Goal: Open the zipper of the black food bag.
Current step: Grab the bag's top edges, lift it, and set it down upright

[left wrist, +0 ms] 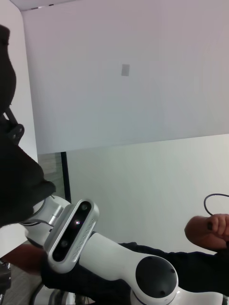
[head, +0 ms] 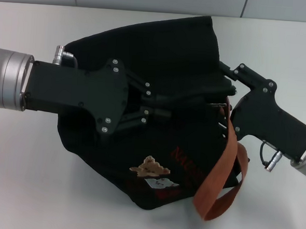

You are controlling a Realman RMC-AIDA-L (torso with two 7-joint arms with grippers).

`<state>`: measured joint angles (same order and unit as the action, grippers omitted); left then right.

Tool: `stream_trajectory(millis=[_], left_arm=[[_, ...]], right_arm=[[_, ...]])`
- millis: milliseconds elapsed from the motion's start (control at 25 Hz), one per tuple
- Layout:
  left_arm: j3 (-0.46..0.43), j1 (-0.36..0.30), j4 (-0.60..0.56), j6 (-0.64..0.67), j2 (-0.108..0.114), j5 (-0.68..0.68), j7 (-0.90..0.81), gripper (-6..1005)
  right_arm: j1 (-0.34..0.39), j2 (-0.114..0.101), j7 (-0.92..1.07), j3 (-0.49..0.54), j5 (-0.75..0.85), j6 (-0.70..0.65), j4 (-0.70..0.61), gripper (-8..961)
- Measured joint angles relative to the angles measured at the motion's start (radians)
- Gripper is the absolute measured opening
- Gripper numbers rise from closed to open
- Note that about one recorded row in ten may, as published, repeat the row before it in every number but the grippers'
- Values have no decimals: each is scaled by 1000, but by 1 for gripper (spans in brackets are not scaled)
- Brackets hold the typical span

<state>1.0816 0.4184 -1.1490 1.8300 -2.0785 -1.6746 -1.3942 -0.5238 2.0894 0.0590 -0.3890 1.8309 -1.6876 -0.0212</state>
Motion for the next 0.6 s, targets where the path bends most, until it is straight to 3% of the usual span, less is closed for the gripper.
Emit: stream_trajectory(millis=[600], left_arm=[[6,3,3,0,0,10,4,102]], right_arm=[[18,1,-161,15,-1,-6,78,573]])
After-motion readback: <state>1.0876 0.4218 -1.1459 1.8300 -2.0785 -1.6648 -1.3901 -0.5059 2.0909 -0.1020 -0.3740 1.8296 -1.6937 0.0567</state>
